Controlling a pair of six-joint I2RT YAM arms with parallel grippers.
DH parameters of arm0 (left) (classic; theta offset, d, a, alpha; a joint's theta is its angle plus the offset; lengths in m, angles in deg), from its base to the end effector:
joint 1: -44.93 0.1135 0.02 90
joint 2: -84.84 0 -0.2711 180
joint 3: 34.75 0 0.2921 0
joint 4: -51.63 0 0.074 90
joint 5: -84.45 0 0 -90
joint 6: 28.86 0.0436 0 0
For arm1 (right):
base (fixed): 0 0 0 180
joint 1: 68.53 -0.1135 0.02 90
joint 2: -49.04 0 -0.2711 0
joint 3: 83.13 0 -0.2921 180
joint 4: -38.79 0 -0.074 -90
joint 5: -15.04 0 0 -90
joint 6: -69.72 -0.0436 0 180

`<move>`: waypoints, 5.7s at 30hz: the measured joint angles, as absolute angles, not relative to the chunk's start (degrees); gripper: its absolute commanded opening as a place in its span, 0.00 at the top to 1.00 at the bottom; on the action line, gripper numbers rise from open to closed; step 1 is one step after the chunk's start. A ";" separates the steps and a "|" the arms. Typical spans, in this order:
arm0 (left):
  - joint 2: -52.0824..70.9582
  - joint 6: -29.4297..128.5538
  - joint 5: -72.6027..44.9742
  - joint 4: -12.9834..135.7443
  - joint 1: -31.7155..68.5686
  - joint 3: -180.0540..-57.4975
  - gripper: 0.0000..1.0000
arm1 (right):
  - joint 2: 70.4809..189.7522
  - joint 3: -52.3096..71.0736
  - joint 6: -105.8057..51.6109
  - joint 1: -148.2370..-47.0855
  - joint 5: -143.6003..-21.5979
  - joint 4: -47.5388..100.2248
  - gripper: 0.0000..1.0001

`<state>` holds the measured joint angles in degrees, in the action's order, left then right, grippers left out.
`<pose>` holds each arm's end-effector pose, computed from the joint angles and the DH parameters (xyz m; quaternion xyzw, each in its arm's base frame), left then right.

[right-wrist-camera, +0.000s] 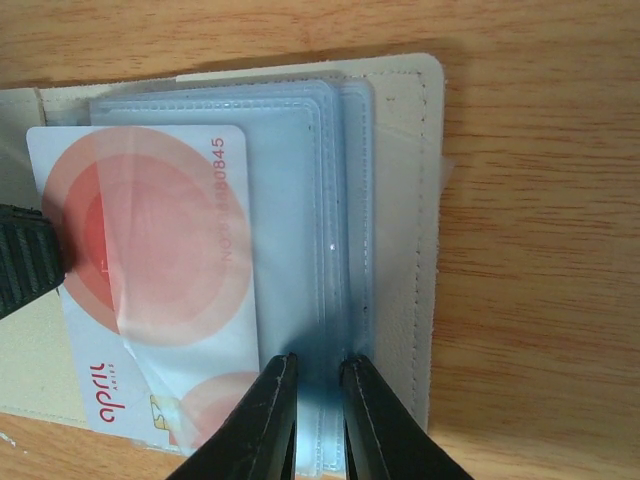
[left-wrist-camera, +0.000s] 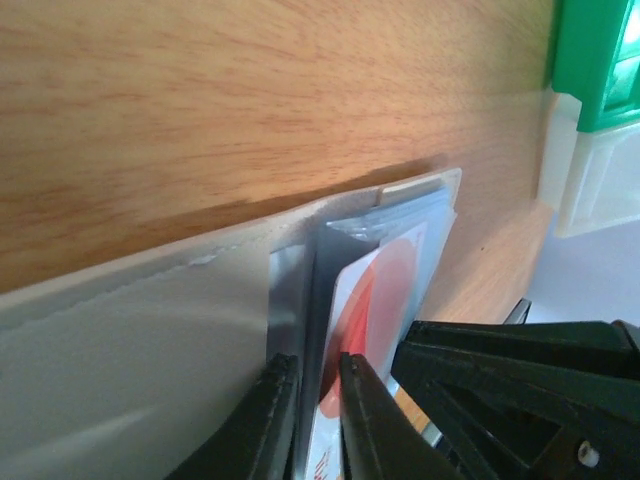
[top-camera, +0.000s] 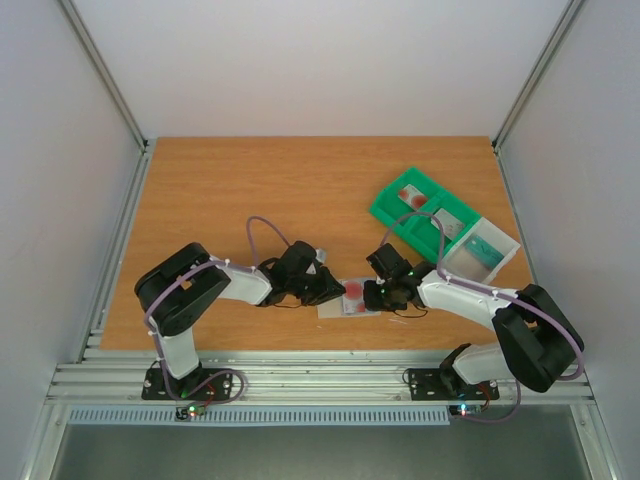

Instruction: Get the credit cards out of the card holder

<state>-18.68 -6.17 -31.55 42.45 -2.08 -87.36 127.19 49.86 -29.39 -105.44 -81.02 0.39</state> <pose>0.2261 -0.2705 0.0750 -0.0662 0.8915 -0.4461 0.0436 0.2014 0.1570 0.1178 -0.2452 0.9517 0.1172 0.1429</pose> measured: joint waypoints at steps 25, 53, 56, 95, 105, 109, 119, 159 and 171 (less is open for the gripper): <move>-20.63 -8.13 -32.05 36.55 -2.14 -87.21 0.80 | 127.32 50.17 -29.67 -105.44 -80.89 0.98 0.86; -17.04 -8.66 -29.87 33.86 -1.88 -82.86 1.00 | 127.34 49.77 -30.44 -105.44 -80.48 0.33 0.86; -14.99 -8.05 -29.19 34.95 -1.55 -81.98 1.00 | 127.01 49.73 -30.19 -105.44 -80.26 -0.20 0.86; 20.03 11.73 -49.80 51.41 -0.18 -73.85 0.99 | 108.83 25.55 -10.94 -105.33 -114.51 -26.67 0.69; 26.56 12.43 -54.26 54.34 -2.41 -71.86 1.00 | 114.20 25.23 -10.31 -105.33 -120.10 -25.77 0.74; 27.13 12.81 -55.14 54.40 -2.54 -71.56 0.99 | 115.62 27.98 -10.55 -105.33 -124.74 -22.64 0.71; 27.17 12.76 -56.91 53.66 -2.84 -71.38 1.00 | 118.44 31.94 -11.46 -106.62 -131.25 -18.78 0.72; 32.05 12.76 -58.26 53.62 -3.10 -69.70 0.86 | 119.60 32.70 -11.27 -110.01 -136.08 -16.09 0.99; 39.87 18.71 -43.31 71.17 -3.10 -75.29 0.01 | 118.62 33.03 -16.86 -110.18 -125.70 -12.63 0.99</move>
